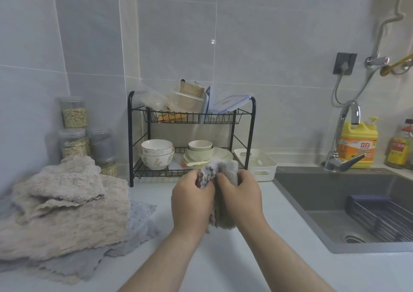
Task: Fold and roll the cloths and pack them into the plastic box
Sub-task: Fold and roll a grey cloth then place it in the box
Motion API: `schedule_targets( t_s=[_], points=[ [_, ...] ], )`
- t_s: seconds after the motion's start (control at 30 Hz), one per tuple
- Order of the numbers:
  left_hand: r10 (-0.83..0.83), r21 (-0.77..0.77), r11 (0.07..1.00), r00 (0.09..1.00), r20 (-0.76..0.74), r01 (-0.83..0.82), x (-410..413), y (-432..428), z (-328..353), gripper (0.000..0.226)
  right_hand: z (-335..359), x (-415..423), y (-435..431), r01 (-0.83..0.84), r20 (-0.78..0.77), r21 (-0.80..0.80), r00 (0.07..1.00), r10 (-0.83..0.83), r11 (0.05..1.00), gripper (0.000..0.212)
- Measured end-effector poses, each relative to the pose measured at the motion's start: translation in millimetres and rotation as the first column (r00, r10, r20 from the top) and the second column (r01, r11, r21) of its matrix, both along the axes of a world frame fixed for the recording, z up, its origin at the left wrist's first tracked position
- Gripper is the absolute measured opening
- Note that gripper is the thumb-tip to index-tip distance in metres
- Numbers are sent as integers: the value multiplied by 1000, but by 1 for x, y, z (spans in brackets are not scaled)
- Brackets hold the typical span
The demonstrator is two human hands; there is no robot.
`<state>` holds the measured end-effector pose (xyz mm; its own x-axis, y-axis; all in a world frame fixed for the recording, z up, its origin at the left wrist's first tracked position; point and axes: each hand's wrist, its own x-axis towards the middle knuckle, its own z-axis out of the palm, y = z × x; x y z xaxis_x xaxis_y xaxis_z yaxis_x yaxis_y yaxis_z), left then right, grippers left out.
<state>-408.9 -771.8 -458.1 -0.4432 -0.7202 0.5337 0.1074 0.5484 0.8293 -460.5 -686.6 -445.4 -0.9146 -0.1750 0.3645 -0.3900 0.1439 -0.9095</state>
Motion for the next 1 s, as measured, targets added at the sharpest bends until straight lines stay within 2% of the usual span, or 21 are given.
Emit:
schedule_targets(
  t_s=[0.1,0.17,0.2,0.23,0.3,0.33,0.37,0.4,0.47,0.53,0.57,0.6,0.63,0.7,0.73,0.8,0.93,1.0],
  points=[
    [-45,145,988,999,-9,45,0,1,5,9,1,9,2,-108,-91,-1,990,108,994,12],
    [-207,295,927,971,-116,233,1,3,10,8,-1,12,4,-188,-148,6,971,186,982,13],
    [-300,396,844,930,-212,362,2,4,13,15,-1,12,6,-231,-173,23,957,232,973,8],
    [-380,487,721,869,-318,493,5,6,17,24,-1,10,7,-258,-204,61,942,265,964,12],
    [-502,564,473,733,-460,677,10,3,24,35,-6,4,9,-220,-264,214,925,273,952,30],
    [-572,553,403,672,-470,729,14,2,26,38,-8,2,10,-166,-287,276,926,246,947,34],
    [-654,527,376,622,-432,762,17,0,28,39,-9,-2,10,-127,-292,305,931,220,944,35],
    [-712,501,398,603,-359,768,18,-3,29,41,-9,-4,10,-112,-282,307,938,203,945,35],
    [-714,446,528,662,-227,723,18,-8,27,44,-9,-7,12,-128,-239,293,950,202,948,38],
    [-538,327,769,832,-135,550,15,-16,27,29,-5,-7,16,-200,-165,225,957,239,954,39],
    [-436,292,842,891,-124,453,13,-20,28,24,-3,-5,19,-275,-100,150,951,291,950,40],
    [-403,308,853,907,-121,420,11,-24,28,28,-1,-2,22,-370,-22,58,928,372,927,43],
    [-455,372,796,877,-151,477,11,-26,30,33,1,2,25,-461,46,-26,886,462,887,46],
    [-594,510,588,763,-254,628,9,-25,35,31,2,5,26,-557,116,-93,817,564,825,44],
    [-597,539,550,752,-280,638,9,-24,37,27,2,7,25,-574,130,-100,803,582,813,41],
    [-530,590,528,780,-332,610,7,-24,40,19,0,9,24,-577,149,-112,795,588,809,37],
    [-452,654,461,793,-409,600,3,-28,40,20,-1,9,28,-607,204,-105,762,614,788,43],
    [-429,662,474,809,-402,581,1,-33,37,19,3,7,32,-589,224,-69,778,587,806,39]
  ],
)
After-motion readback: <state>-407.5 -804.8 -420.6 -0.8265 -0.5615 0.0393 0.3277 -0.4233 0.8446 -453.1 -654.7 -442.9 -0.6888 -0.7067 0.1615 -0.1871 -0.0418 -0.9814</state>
